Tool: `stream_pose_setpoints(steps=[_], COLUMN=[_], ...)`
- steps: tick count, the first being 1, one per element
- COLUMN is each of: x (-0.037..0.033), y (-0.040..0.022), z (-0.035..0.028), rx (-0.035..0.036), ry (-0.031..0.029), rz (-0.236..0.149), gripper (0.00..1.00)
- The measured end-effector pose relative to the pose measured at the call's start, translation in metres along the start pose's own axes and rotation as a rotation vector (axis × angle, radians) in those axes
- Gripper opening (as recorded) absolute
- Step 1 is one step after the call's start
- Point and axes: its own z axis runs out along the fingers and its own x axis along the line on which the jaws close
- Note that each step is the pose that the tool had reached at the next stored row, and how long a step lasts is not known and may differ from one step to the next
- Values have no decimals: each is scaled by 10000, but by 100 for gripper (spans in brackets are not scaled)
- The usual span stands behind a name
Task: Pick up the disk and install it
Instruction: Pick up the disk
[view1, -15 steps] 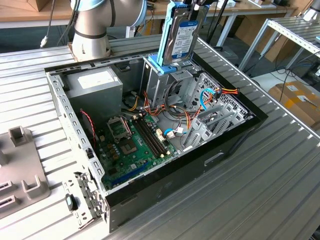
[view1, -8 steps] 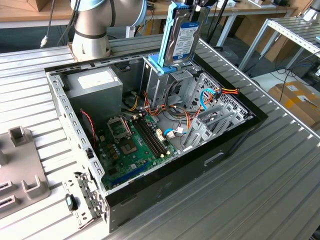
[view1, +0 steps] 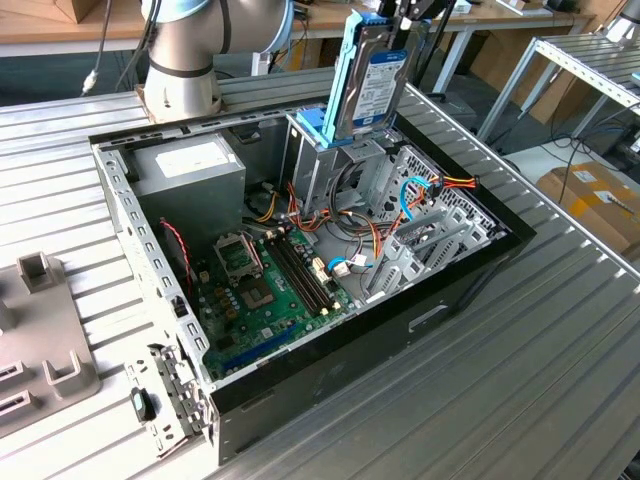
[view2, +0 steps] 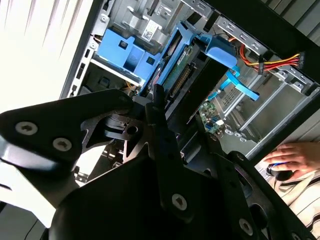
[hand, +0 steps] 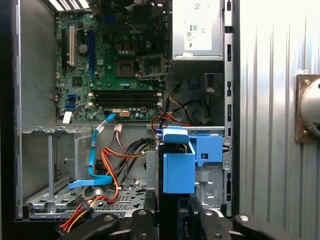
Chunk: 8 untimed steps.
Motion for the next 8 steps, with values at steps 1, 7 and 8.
stream_pose_setpoints(steps=[1,7,8], x=[15,134,140], y=[0,1,1], z=[0,-1,0], rx=[0,0,0], ry=[0,1,0], rz=[0,0,0], gripper=[35,35,35])
